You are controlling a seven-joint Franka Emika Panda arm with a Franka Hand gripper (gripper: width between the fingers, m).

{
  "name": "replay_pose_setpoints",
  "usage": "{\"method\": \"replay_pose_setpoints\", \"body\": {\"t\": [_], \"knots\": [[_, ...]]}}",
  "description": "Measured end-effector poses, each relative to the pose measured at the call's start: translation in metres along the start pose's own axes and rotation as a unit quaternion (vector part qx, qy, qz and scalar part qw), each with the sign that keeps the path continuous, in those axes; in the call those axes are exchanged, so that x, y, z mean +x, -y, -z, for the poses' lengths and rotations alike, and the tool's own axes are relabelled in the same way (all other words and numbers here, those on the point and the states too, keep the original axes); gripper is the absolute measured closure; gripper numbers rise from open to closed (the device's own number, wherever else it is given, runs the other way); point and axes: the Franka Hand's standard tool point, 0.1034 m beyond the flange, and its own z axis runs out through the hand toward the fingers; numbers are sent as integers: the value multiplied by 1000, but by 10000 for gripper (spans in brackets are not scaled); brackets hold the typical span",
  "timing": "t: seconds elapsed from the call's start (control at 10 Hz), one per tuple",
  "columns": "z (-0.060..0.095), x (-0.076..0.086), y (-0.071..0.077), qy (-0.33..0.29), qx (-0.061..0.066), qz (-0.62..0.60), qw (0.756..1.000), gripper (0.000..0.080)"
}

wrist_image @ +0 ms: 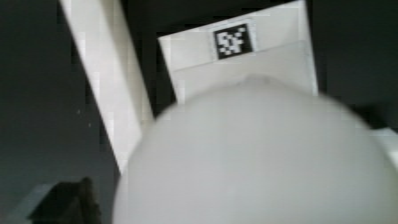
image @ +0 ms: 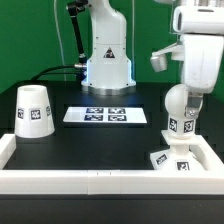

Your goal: Assemble lamp

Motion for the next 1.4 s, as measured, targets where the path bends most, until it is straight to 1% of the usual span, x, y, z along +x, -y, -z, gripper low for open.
{"method": "replay_pose_setpoints", "body": {"t": [0.1,0.2,0.7,0.9,1.0,1.2,1.3,1.4], "knots": [[0,-2,0,1,0,14,1000,101],[-1,-5,-1,2,1,6,1000,221],[-1,-6,-1,2,1,1,1000,223],[-1,-10,-1,1,1,-43,999,223],[-2,-10,-1,0,-1,-83,997,223],[-2,-8,0,-2,0,-204,979,222],[-1,-7,0,-2,0,-272,962,222],[-1,-7,0,-2,0,-301,954,222]]}}
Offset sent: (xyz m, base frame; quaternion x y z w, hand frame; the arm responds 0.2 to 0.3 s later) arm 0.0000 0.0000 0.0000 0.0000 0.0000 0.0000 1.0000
